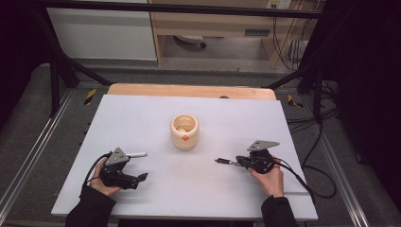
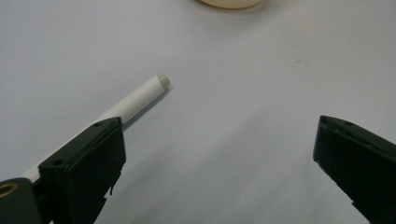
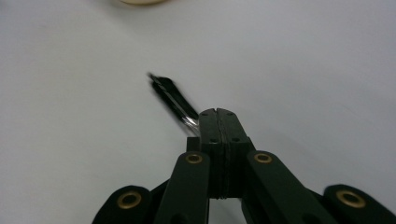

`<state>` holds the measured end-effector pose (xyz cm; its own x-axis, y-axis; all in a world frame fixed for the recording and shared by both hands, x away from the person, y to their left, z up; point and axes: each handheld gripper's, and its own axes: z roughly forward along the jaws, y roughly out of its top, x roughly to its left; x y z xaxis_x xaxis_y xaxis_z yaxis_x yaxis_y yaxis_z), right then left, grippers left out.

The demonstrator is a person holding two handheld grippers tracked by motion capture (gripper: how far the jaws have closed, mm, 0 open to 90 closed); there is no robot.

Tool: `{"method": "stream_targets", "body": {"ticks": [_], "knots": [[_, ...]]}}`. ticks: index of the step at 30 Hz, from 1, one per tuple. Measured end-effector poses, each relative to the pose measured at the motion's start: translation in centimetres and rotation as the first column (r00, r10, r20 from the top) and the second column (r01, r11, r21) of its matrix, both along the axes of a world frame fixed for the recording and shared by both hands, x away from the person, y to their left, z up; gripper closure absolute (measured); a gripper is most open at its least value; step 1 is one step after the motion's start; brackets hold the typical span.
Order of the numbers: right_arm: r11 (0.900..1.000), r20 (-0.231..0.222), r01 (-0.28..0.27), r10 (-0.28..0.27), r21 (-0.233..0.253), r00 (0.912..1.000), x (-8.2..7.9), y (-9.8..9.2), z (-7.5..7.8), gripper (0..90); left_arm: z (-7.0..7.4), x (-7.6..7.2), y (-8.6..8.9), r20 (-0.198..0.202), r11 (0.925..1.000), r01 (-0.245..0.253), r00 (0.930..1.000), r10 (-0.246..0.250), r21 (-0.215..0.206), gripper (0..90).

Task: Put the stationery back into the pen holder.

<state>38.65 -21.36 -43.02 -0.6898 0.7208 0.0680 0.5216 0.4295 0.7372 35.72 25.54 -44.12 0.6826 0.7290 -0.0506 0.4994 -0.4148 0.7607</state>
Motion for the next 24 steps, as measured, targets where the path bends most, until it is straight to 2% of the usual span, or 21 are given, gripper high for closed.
{"method": "stream_targets", "body": {"ticks": [4, 7, 11, 18, 24], "knots": [[0.997, -0.011, -0.08, 0.08, 0.018, 0.9967, 0.3, 3.1, -0.1, 90.0, 0.0, 0.0, 0.0, 0.001, 1.0, 0.003, 1.0, -0.003, 0.0, 2.5], [0.995, -0.02, -0.101, 0.1, -0.01, 0.9947, 0.9, 4.7, -0.8, 90.0, 0.0, 0.0, 0.1, 0.0, 1.0, 0.001, 1.0, -0.001, -0.003, 2.5], [0.996, -0.04, -0.083, 0.081, -0.045, 0.9959, 1.6, 5.0, -1.6, 90.0, 0.0, 0.0, 0.1, 0.0, 1.0, 0.002, 1.0, -0.002, -0.005, 2.5], [0.998, -0.001, -0.039, 0.039, -0.048, 0.9992, 2.6, 4.9, -1.8, 90.0, 0.0, 0.0, 0.1, -0.001, 1.0, 0.002, 1.0, -0.002, -0.004, 2.5], [0.999, 0.009, -0.003, 0.003, -0.051, 1.0, 3.7, 4.6, -1.8, 90.0, 0.0, 0.0, 0.1, 0.0, 1.0, 0.003, 1.0, -0.003, -0.004, 2.5]]}}
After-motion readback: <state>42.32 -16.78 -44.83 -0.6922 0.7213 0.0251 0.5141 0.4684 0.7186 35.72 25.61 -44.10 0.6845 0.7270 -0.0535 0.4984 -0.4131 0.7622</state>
